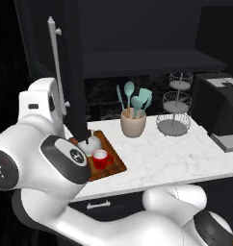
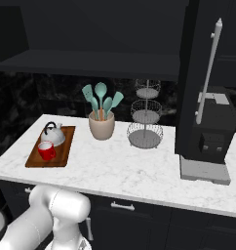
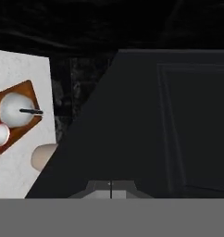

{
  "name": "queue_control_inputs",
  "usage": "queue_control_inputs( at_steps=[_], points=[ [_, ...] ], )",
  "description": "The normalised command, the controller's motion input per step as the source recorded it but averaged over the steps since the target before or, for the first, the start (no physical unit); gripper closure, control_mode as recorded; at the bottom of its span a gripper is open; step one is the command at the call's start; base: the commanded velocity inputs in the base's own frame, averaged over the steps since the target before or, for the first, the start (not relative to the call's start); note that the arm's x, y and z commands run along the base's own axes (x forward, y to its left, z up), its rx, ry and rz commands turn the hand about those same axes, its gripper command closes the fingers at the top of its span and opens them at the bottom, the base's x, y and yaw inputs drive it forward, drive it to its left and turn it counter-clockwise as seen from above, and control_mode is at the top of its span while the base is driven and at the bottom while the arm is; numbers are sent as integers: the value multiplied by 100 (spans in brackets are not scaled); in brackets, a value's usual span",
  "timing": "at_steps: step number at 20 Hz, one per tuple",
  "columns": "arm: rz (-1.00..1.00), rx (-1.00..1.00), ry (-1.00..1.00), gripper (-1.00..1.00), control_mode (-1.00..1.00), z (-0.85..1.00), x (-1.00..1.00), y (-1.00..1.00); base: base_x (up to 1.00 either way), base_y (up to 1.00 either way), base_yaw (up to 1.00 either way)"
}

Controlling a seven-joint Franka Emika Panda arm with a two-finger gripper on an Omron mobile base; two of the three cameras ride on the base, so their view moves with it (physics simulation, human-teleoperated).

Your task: Pick the kettle from the counter and place it on the tray. Then pick the mug from the cabinet and place it on the tray. Then close the cabinet doors.

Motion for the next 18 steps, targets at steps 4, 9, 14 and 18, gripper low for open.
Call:
queue_control_inputs(
  at_steps=[4,9,14,18],
  points=[
    [-7,0,-2,100,-100,0,40,-67,0,0,0],
    [-4,0,-6,100,-100,0,45,-69,0,0,0],
    [-2,0,-8,100,-100,0,50,-63,0,0,0],
    [-1,0,-9,100,-100,0,54,-57,0,0,0]
  ],
)
